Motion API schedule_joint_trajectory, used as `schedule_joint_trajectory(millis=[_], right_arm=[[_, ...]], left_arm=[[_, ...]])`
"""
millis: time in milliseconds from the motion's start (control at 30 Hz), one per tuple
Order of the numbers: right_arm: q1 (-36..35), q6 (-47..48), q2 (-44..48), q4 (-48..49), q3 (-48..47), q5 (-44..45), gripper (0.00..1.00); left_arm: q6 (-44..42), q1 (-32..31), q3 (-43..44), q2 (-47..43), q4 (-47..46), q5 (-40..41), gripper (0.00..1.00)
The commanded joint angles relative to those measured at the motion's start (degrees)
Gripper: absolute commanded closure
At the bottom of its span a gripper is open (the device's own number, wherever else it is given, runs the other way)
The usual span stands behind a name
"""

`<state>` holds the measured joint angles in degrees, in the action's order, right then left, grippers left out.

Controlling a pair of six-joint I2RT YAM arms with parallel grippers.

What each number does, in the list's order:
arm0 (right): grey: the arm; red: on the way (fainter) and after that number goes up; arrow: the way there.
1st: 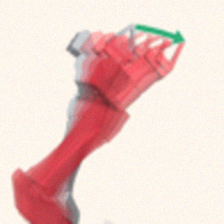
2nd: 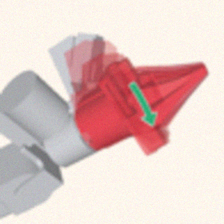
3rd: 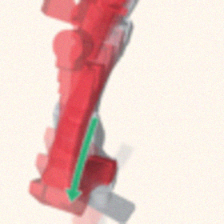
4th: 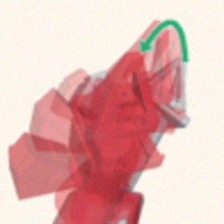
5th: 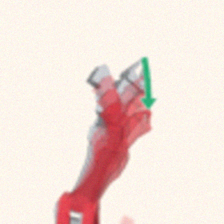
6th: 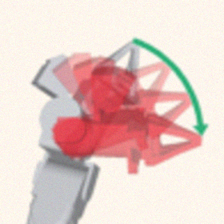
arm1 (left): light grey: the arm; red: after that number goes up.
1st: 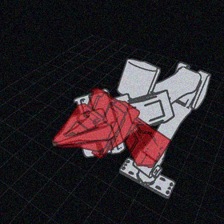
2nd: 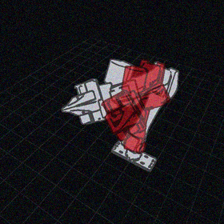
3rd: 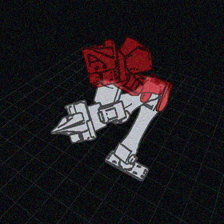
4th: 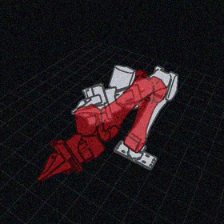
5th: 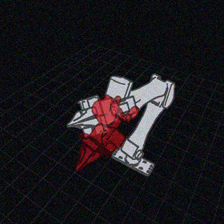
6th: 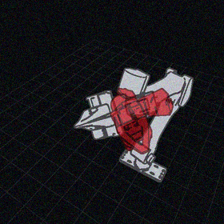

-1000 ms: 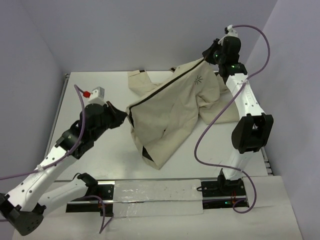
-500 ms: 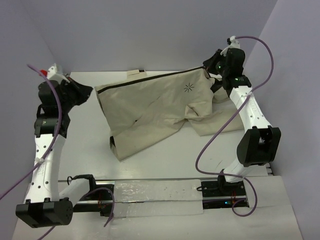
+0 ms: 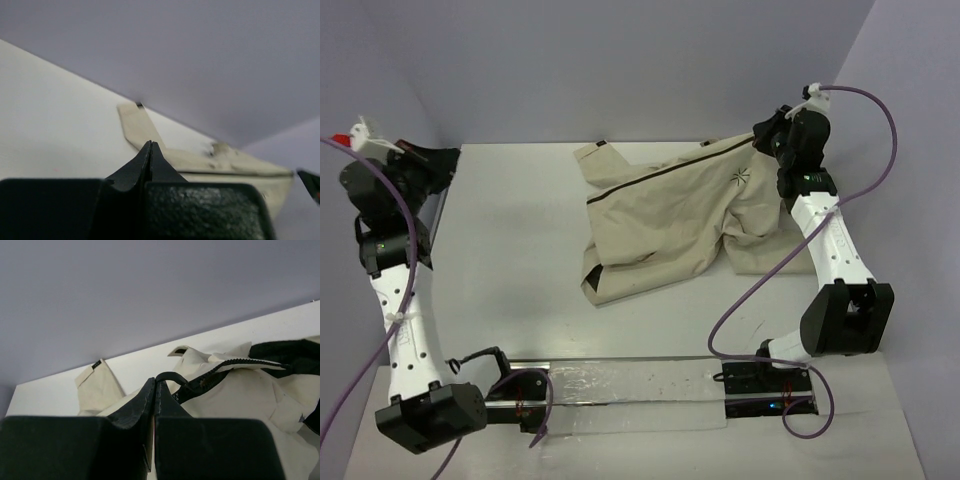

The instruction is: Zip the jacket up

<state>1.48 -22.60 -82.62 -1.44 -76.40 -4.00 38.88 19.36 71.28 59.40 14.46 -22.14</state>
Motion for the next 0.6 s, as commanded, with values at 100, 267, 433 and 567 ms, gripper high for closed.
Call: schedule_joint_trajectory(millis=[100,267,433,567], right_arm=[[0.3,0.3,1.7,8.1,1.1,-0.2,1.0],[0.3,1.3,1.5,7.9,1.5,-0.7,1.0],[0.3,2.7,2.1,7.8,2.8,0.7,1.0],[0.3,2.8,1.4,7.6,2.5,0.6,1.0]], left_arm=[[4.2,-18.9,-12.4,5.3,-9.3,-2.6,0.86],[6.7,-28.7,-14.2,10.7,-11.4,7.1,0.31],[7.2,-29.6,-2.2,19.3,-2.5,8.8,0.19],[13.3,-31.2,5.7,26.1,0.6,8.9,0.19]])
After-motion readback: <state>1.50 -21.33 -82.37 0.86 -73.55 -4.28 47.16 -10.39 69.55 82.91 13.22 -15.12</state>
